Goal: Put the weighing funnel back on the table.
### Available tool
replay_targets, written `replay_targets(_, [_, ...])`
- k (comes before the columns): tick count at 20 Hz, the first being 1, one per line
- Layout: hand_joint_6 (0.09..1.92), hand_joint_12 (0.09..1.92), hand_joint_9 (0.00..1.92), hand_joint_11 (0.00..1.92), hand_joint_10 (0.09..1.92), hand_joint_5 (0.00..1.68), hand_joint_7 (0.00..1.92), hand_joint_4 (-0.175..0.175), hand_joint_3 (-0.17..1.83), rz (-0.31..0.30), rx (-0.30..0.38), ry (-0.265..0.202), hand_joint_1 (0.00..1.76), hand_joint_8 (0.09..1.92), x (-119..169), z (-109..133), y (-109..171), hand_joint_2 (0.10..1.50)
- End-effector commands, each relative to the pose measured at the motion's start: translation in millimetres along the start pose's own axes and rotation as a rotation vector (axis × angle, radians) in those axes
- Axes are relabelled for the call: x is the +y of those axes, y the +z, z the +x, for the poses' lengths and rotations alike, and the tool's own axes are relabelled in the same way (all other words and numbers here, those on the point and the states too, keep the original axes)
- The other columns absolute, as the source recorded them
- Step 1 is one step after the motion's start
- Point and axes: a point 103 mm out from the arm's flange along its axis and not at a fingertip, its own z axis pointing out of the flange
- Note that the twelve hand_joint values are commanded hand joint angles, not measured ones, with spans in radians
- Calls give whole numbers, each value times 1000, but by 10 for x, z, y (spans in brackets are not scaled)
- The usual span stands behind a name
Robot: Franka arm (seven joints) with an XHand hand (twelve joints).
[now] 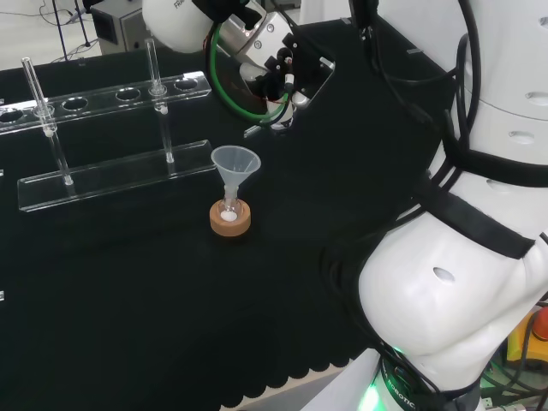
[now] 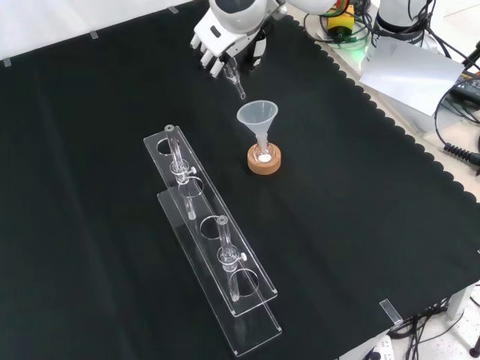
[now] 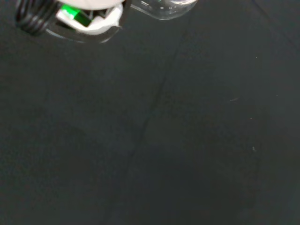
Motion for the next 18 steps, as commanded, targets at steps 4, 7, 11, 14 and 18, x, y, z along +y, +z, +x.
replay_targets(4, [998, 1034, 1178, 900, 201, 1126, 872, 175, 807, -11, 73, 2, 1089, 543, 89, -100, 100, 649])
replay_targets(7, [998, 1033, 1179, 901, 200, 1126, 872, 175, 807, -5, 107, 4, 1089, 542, 160, -159, 166, 649])
replay_targets(11, [999, 1032, 1179, 902, 200, 1126, 872, 175, 807, -6, 128, 7, 1089, 542, 287, -212, 252, 649])
replay_targets(14, [999, 1031, 1180, 904, 199, 1126, 872, 175, 807, -7, 169, 0, 1089, 542, 414, -252, 316, 649])
replay_targets(18, [999, 1030, 1181, 905, 198, 1125, 872, 175, 807, -10, 207, -1, 1089, 542, 571, -292, 379, 650])
